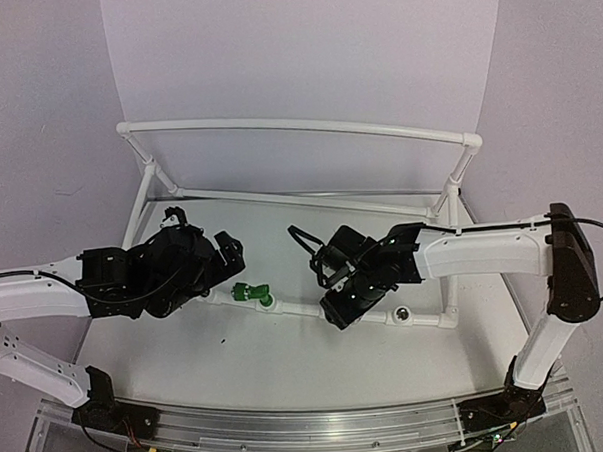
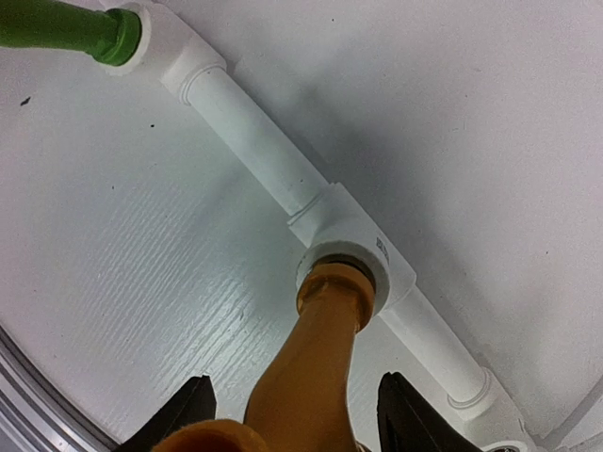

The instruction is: Install the water faucets

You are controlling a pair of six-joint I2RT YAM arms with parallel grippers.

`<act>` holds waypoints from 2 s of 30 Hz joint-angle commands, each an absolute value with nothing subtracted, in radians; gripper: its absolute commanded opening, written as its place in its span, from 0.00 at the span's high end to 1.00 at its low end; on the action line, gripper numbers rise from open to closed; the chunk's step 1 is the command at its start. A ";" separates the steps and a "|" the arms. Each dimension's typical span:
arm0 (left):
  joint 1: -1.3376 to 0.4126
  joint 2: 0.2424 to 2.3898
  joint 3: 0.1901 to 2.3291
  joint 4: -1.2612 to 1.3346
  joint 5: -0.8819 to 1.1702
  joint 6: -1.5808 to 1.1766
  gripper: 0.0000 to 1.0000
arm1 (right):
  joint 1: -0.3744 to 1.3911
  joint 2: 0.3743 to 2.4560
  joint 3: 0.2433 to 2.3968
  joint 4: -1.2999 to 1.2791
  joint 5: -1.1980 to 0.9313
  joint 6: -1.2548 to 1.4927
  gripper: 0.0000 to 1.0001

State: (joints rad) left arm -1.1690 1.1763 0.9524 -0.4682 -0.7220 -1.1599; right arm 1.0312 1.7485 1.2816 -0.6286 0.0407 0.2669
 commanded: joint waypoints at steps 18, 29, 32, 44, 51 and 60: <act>-1.172 1.164 0.943 -0.437 -0.753 -1.156 0.00 | 0.939 1.562 1.270 -0.643 -0.255 0.011 0.02; -1.172 1.164 0.941 -0.440 -0.756 -1.150 0.00 | 0.852 1.490 1.176 -0.751 -0.096 -0.432 0.09; -1.171 1.162 0.937 -0.436 -0.759 -1.148 0.00 | 0.851 1.528 1.155 -0.716 -0.054 -0.414 0.21; -1.172 1.122 0.907 -0.443 -0.766 -1.164 0.00 | 0.908 1.553 1.108 -0.623 -0.176 -0.359 1.00; -1.172 1.130 0.905 -0.443 -0.767 -1.171 0.00 | 0.952 1.563 1.124 -0.609 -0.211 -0.327 1.00; -1.172 1.142 0.919 -0.439 -0.768 -1.154 0.00 | 1.008 1.586 1.104 -0.573 -0.202 -0.289 1.00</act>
State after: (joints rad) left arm -1.1690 1.1400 0.9051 -0.4529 -0.7376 -1.1605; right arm 0.9745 1.5608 1.1122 -0.6154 -0.1514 -0.3134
